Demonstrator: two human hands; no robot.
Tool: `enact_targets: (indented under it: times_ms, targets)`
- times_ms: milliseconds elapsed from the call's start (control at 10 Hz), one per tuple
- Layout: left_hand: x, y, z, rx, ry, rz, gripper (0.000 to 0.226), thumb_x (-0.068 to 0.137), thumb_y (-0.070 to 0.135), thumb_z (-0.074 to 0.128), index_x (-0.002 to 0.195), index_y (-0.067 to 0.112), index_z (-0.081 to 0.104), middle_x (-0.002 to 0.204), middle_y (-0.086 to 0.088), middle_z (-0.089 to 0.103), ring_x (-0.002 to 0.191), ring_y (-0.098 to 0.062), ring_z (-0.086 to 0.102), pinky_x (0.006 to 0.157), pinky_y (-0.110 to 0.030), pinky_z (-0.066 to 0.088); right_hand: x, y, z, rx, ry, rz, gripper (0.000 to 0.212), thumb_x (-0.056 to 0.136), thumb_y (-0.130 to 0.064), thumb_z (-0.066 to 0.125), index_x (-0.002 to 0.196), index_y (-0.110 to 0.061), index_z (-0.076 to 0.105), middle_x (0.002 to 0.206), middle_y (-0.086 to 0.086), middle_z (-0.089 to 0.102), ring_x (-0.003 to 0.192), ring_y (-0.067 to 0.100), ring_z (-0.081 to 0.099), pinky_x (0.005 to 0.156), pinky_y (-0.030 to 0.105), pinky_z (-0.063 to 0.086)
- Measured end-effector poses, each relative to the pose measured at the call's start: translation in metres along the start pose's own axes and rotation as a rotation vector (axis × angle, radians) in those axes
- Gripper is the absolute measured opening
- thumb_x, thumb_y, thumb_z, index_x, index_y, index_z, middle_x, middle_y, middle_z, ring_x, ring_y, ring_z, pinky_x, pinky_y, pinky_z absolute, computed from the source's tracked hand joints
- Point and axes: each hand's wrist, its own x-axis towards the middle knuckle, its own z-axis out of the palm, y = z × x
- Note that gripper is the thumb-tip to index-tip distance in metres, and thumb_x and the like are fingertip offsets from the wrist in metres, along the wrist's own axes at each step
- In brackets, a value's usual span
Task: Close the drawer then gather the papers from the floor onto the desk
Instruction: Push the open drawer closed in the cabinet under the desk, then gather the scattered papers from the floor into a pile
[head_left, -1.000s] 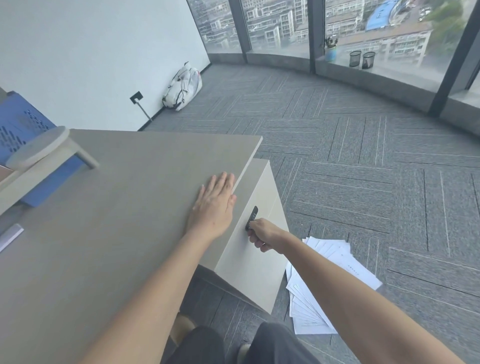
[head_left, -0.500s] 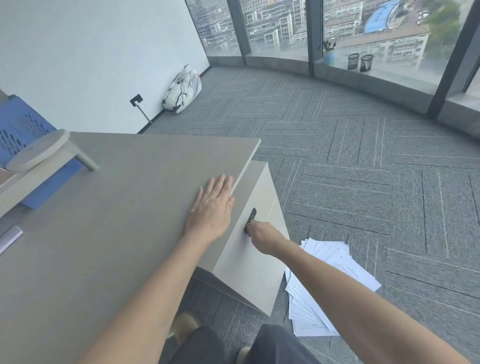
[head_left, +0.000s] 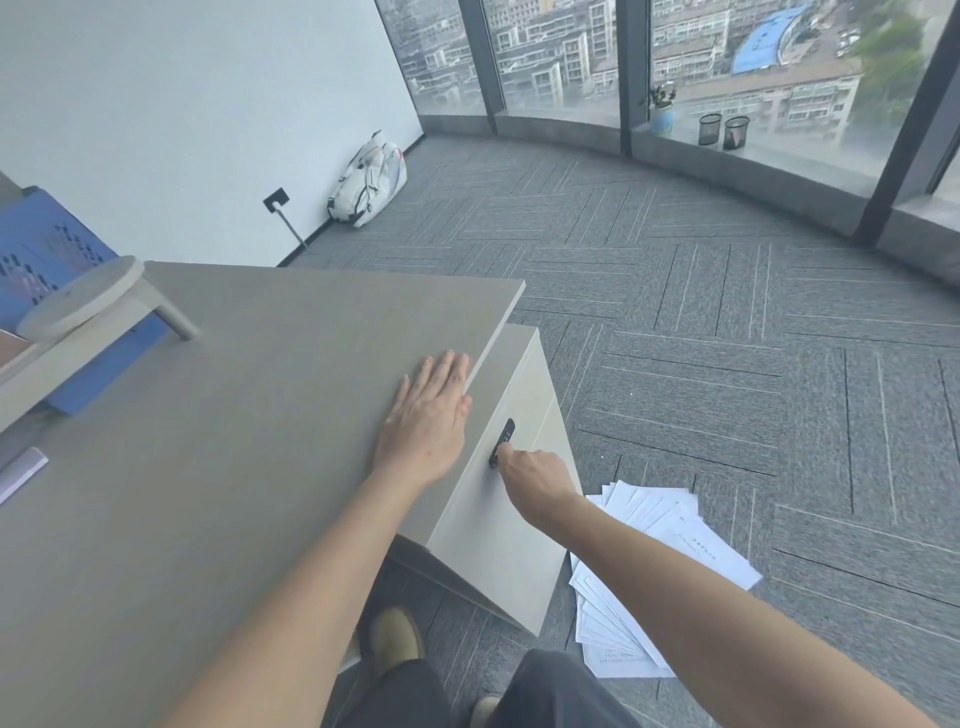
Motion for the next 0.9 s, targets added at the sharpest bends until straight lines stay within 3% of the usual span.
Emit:
enact_targets:
  times_ms: [100,200,300,400,600,700,800,900]
  targets:
    - [-0.001,0.000,0.000,-0.006,0.002,0.000,0.054,0.107,0.029,0.023,0.160,0.022,0.010,0.169,0.002,0.009,0.156,-0.020,0.004,0.126,-0.041,0.003,0.001,0.001,0.002,0.034,-0.022,0.008,0.029,0.094,0.000,0.040,0.120,-0.008,0.049,0.109,0.011,0.073,0.098,0.035,0.070,0.066,0.035,0.035]
    - [-0.001,0.001,0.000,-0.001,0.009,0.001,0.055,0.107,0.029,0.024,0.160,0.021,0.012,0.169,0.002,0.010,0.156,-0.021,0.005,0.126,-0.042,0.005,0.001,0.001,0.003,0.148,-0.064,0.052,0.028,0.104,-0.027,0.040,0.122,-0.010,0.050,0.119,0.012,0.067,0.106,0.037,0.067,0.074,0.040,0.041]
    - [-0.001,0.002,0.000,-0.013,0.013,-0.004,0.055,0.106,0.030,0.027,0.159,0.019,0.014,0.169,0.001,0.012,0.156,-0.022,0.007,0.126,-0.042,0.005,-0.002,-0.002,-0.005,0.216,-0.120,0.106,0.036,0.102,-0.033,0.041,0.128,-0.009,0.050,0.129,0.013,0.058,0.116,0.037,0.061,0.088,0.042,0.046]
    - [-0.003,0.003,-0.002,-0.065,0.012,-0.013,0.057,0.105,0.029,0.033,0.158,0.016,0.019,0.168,-0.002,0.015,0.156,-0.023,0.009,0.125,-0.040,0.005,-0.009,0.000,-0.016,0.235,-0.107,0.130,0.035,0.101,-0.031,0.043,0.126,-0.008,0.050,0.129,0.013,0.056,0.118,0.036,0.059,0.091,0.042,0.046]
    - [-0.014,0.021,-0.009,-0.307,0.083,-0.057,0.050,0.100,0.016,0.043,0.149,0.010,0.040,0.162,-0.005,0.035,0.154,-0.021,0.021,0.123,-0.034,0.020,-0.038,0.018,-0.044,0.284,-0.069,0.173,0.042,0.099,-0.029,0.044,0.136,-0.009,0.048,0.131,0.012,0.056,0.122,0.034,0.056,0.096,0.042,0.047]
    - [-0.023,0.041,-0.014,-0.368,0.124,-0.062,0.043,0.099,0.014,0.046,0.141,0.010,0.051,0.154,-0.007,0.047,0.148,-0.021,0.034,0.114,-0.031,0.031,-0.060,0.030,-0.062,0.289,-0.048,0.189,0.046,0.099,-0.030,0.047,0.141,-0.012,0.047,0.134,0.011,0.057,0.125,0.032,0.055,0.099,0.040,0.045]
    - [-0.034,0.063,-0.017,-0.400,0.147,-0.081,0.036,0.097,0.015,0.048,0.131,0.013,0.060,0.136,-0.009,0.064,0.126,-0.028,0.057,0.097,-0.033,0.044,-0.088,0.044,-0.083,0.289,-0.009,0.212,0.044,0.098,-0.029,0.049,0.139,-0.012,0.052,0.135,0.011,0.057,0.126,0.031,0.055,0.100,0.038,0.043]
    - [-0.048,0.084,-0.017,-0.431,0.154,-0.092,0.036,0.094,0.015,0.047,0.125,0.017,0.065,0.124,-0.008,0.071,0.113,-0.030,0.064,0.089,-0.034,0.049,-0.117,0.059,-0.103,0.292,0.043,0.231,0.040,0.098,-0.029,0.051,0.135,-0.012,0.056,0.132,0.011,0.061,0.124,0.031,0.057,0.100,0.037,0.044]
